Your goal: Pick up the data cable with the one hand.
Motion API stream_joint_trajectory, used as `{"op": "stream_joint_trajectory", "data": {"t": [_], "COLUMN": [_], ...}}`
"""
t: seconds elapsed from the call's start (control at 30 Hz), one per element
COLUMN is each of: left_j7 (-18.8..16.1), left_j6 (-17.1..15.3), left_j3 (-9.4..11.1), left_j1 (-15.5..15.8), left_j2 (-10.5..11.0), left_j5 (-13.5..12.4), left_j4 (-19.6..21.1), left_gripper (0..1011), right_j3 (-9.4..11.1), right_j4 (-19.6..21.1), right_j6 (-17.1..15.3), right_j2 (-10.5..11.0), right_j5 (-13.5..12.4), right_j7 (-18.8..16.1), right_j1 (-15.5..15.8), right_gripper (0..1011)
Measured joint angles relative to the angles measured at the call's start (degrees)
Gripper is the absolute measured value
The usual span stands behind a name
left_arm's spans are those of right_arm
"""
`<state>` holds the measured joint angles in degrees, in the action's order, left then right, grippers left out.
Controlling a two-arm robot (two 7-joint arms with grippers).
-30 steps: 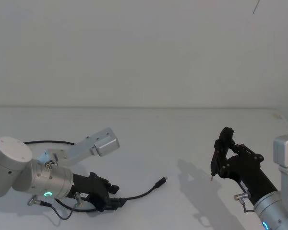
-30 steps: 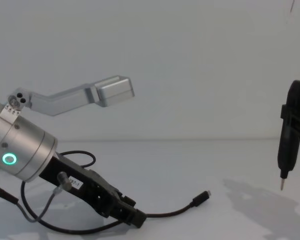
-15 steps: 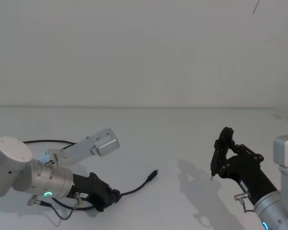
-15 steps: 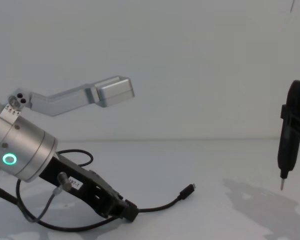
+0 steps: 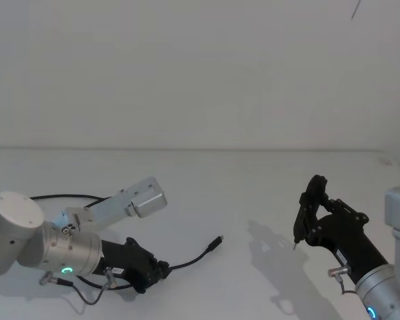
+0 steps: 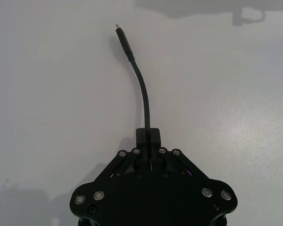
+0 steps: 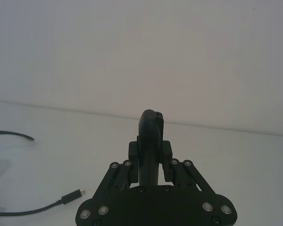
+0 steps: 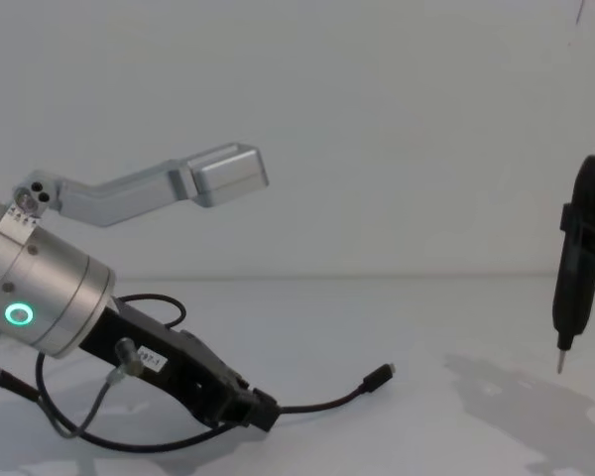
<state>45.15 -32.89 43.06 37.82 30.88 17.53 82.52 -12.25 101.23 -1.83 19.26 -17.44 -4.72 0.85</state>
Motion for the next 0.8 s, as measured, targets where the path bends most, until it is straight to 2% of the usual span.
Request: {"op": "stream_joint_trajectory", "data": {"t": [0.2, 0.27, 0.6, 0.8], "left_j7": [-0.6, -0.9, -1.8, -2.1], "left_j6": [2.9, 4.9, 10.6, 12.4], "left_j3": [-0.1, -0.3, -1.0, -1.2], "left_j1": [-0.6, -0.9, -1.9, -2.2], "left_j2": [0.5, 0.9, 1.8, 2.1], "left_j5": [-0.2, -0.4, -0.4, -0.4], "left_j4": [1.3, 2.3, 5.9, 7.2], "left_gripper": [43, 43, 43, 43], "right_j3": [1.2, 2.1, 4.3, 4.8], "right_j4": [0.0, 0.0, -0.1, -0.4], "right_j6": [0.2, 0.3, 0.3, 0.5], "right_j2": [-0.1, -0.1, 0.3, 0.5], "right_j5": [-2.7, -4.7, -11.4, -13.6], "right_j7": [-2.0, -3.6, -9.2, -11.3], "right_j1": [-0.1, -0.2, -1.6, -2.5], "right_gripper": [279, 279, 279, 279]}}
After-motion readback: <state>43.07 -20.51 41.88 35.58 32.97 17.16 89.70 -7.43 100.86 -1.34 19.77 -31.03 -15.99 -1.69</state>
